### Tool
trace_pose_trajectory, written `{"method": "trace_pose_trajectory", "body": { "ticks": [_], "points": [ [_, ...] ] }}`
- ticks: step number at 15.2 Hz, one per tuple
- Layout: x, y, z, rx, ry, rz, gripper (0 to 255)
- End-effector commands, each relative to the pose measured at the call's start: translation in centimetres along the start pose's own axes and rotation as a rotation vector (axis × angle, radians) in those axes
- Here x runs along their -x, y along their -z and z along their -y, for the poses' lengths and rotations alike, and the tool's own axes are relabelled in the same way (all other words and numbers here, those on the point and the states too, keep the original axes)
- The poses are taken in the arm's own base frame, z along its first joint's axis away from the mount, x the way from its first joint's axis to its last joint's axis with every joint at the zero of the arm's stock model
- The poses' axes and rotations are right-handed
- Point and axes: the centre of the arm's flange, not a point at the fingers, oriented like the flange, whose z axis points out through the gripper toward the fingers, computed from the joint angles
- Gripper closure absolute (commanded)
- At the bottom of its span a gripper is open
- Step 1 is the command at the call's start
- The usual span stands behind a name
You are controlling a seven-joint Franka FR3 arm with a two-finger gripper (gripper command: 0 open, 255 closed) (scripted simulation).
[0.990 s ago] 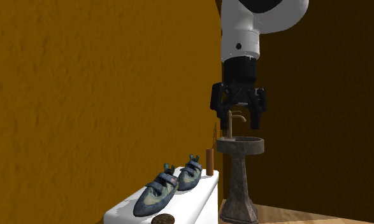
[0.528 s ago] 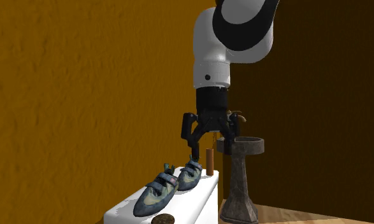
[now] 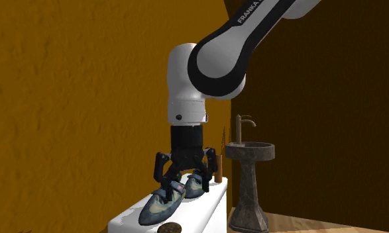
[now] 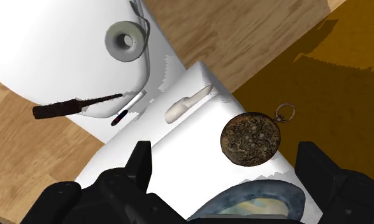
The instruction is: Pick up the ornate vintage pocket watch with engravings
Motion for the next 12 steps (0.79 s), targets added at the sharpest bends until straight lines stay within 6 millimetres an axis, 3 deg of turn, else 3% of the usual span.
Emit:
{"method": "trace_pose_trajectory", "body": {
  "ticks": [1,4,12],
  "points": [
    [-1.1,-1.9,1.6,0.006,0.004,-0.002,0],
    [-2.4,-4.4,3.7,0.012,0.009,-0.004,0],
    [-2.4,-8.4,3.9,0.012,0.009,-0.004,0]
  ]
}}
